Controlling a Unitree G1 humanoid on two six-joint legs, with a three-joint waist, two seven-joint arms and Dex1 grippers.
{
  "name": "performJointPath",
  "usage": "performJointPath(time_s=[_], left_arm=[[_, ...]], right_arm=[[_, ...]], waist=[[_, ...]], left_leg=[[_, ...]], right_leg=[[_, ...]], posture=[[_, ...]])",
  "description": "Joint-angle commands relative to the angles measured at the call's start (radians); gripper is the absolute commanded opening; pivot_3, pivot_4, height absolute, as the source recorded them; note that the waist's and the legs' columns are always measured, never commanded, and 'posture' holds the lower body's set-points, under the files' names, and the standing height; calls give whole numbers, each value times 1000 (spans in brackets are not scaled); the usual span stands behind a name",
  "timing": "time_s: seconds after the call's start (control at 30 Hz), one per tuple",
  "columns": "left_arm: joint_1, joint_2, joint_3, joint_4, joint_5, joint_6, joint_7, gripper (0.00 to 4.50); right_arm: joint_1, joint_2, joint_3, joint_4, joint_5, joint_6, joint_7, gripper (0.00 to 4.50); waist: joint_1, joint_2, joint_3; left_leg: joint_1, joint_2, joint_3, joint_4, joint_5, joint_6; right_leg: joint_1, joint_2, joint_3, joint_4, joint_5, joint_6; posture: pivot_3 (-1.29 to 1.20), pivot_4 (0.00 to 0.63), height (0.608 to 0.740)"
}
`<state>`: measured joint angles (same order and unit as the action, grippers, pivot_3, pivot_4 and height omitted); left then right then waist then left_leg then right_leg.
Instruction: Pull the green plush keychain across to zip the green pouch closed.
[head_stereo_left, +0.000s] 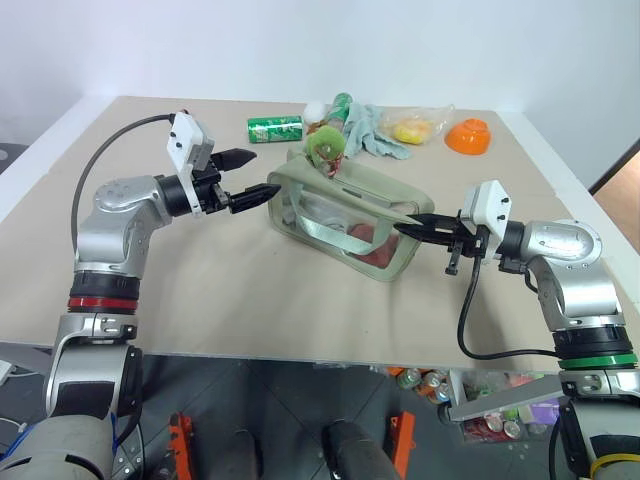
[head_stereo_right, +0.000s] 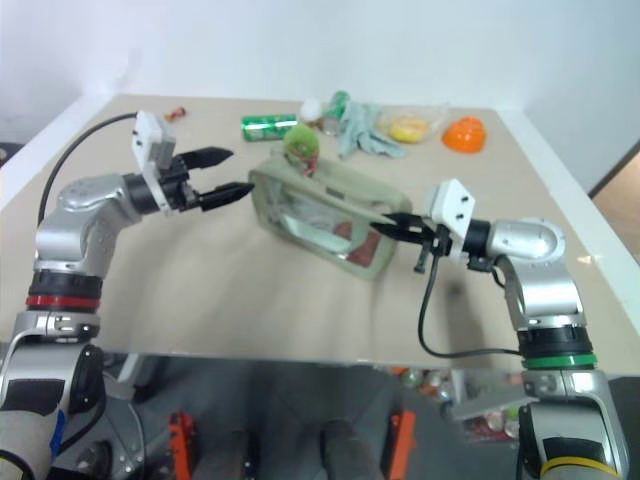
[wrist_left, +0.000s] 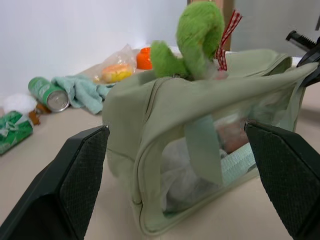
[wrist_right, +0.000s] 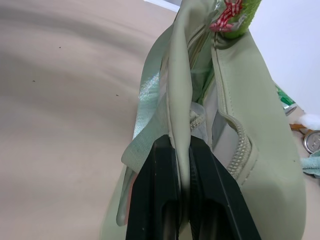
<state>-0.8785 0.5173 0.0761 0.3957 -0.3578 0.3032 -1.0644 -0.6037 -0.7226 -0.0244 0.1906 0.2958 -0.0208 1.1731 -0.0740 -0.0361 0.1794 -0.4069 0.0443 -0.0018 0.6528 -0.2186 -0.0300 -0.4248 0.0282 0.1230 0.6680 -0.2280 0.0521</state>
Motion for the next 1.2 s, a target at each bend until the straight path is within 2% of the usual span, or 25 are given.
performJointPath(time_s=[0.03,0.5,0.63,0.7,0.93,0.97,1.07,1.2], left_arm=[[-42,-9,-4,69,18,-71,-16,4489],[-184,-101,-38,392,98,-339,-98,4489],[-204,-112,-38,445,120,-396,-89,3486],[-210,-115,-37,474,130,-411,-83,2596],[-209,-120,-23,462,119,-399,-88,254],[-202,-120,-22,442,114,-388,-89,64],[-163,-120,-23,330,89,-323,-87,64],[-35,-110,-15,26,28,-152,-28,64]], right_arm=[[-1,-4,-4,-19,-2,0,-2,0],[44,-21,-25,-79,5,25,-22,0],[49,-21,-28,-87,5,30,-26,0],[48,-19,-26,-86,4,31,-29,0],[50,-20,-25,-98,5,38,-36,0],[51,-21,-26,-99,5,39,-37,0],[50,-22,-30,-99,1,37,-46,0],[43,-24,-32,-89,-1,33,-50,0]], waist=[[0,0,0],[1,0,0],[1,0,0],[1,0,0],[2,0,0],[2,0,0],[1,0,0],[-1,0,0]], left_leg=[[0,0,0,0,0,0],[-1,0,0,0,0,0],[0,0,0,0,0,0],[0,0,0,0,0,0],[-1,0,-1,0,0,0],[-1,0,-1,0,0,0],[-1,0,-1,0,0,0],[-1,0,-1,-1,0,0]], right_leg=[[0,0,0,0,0,0],[0,0,0,0,0,0],[0,0,0,0,0,0],[0,0,0,0,0,0],[0,0,0,0,0,1],[0,0,0,0,0,1],[0,0,0,0,0,1],[0,0,0,0,-1,1]], posture=[[0,150,740],[0,150,740],[0,150,740],[0,150,740],[0,150,740],[0,150,740],[0,150,740],[0,150,740]])
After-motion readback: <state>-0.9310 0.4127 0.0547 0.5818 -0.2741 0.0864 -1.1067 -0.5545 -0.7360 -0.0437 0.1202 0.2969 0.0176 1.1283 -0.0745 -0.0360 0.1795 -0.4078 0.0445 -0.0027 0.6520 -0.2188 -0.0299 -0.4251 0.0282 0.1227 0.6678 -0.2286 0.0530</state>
